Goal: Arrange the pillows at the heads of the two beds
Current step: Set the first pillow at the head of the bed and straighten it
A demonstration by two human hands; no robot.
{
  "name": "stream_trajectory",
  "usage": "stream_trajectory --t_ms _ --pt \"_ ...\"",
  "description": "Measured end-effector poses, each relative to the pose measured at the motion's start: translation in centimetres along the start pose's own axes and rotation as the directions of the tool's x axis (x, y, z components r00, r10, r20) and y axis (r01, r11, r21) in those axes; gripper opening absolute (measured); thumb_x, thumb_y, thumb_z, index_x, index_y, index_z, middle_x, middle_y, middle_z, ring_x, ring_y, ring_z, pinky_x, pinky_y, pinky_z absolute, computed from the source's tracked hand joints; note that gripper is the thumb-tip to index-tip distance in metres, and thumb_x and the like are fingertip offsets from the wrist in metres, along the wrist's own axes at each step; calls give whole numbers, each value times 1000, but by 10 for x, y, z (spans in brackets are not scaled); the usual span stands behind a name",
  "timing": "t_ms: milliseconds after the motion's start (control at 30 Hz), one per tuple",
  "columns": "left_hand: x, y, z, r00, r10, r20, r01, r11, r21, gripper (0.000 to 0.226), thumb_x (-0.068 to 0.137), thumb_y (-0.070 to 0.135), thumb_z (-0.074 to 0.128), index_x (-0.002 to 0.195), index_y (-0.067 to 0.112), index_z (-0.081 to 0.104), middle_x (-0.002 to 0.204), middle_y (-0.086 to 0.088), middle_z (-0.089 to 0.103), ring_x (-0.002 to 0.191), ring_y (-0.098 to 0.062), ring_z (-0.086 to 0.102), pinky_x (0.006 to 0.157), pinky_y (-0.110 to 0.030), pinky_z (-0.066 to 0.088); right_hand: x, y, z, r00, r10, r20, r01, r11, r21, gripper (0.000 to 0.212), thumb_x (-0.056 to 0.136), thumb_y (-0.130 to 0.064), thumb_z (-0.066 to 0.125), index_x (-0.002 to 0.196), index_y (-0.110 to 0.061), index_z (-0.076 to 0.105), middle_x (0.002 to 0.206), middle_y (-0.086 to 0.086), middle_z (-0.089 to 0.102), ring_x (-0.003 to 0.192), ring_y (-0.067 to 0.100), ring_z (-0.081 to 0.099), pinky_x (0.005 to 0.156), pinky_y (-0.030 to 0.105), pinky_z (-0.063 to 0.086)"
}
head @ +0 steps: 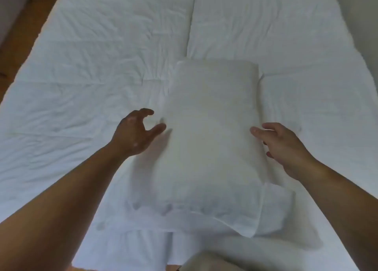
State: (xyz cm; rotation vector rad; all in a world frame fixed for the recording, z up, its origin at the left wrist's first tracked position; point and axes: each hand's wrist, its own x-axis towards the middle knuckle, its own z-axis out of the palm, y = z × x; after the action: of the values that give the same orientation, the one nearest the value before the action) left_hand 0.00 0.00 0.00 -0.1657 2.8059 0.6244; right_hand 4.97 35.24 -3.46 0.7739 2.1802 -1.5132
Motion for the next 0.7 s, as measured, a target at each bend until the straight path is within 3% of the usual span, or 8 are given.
stream_trajectory --t_ms 133,267,400,467,567,633,700 --pt "50 -14 24 964 -160 212 167 986 -15 86 86 74 53 154 22 43 153 -11 54 144 -28 47 117 -39 37 25 -6 23 996 77 -33 -78 997 -19 94 74 -73 71 152 -25 44 148 1 52 127 23 56 108 44 45" --pt "78 -20 49 896 -272 351 364 903 -230 102 81 84 50 163 27 28 163 -7 44 148 -30 43 120 -41 34 45 -2 41 978 205 -48 -202 977 74 112 68 -73 76 159 -24 32 153 -1 48 126 24 57 106 43 47" --pt "76 -19 74 855 -250 454 444 806 -392 107 80 83 54 165 27 22 169 -1 34 153 -26 37 122 -41 27 55 12 49 965 258 -46 -253 963 94 130 42 -83 83 152 -27 43 138 -4 62 115 23 66 100 47 53" --pt "74 -22 84 853 -259 454 458 789 -410 107 80 83 54 165 29 21 168 -2 35 153 -27 37 124 -43 27 56 15 52 969 244 -36 -239 964 114 118 44 -79 85 145 -27 52 128 -5 68 109 22 70 97 46 55" --pt "71 -21 87 853 -243 461 452 787 -421 112 74 86 56 164 29 22 164 0 42 149 -27 43 123 -43 31 51 13 56 974 225 32 -226 951 213 86 62 -62 87 135 -25 60 117 -3 74 100 20 74 84 38 58" --pt "67 -17 84 866 -192 461 424 769 -477 96 80 76 63 158 27 37 148 8 59 136 -15 58 110 -32 41 47 12 57 979 203 26 -203 948 246 82 65 -57 88 136 -25 60 118 -4 74 100 19 73 84 36 57" --pt "60 -11 83 897 -113 428 359 750 -555 56 90 57 67 138 31 55 113 20 71 93 13 71 89 -16 51 41 13 58 986 164 -18 -154 955 253 84 66 -57 88 138 -27 58 119 -8 71 101 13 70 89 34 54"
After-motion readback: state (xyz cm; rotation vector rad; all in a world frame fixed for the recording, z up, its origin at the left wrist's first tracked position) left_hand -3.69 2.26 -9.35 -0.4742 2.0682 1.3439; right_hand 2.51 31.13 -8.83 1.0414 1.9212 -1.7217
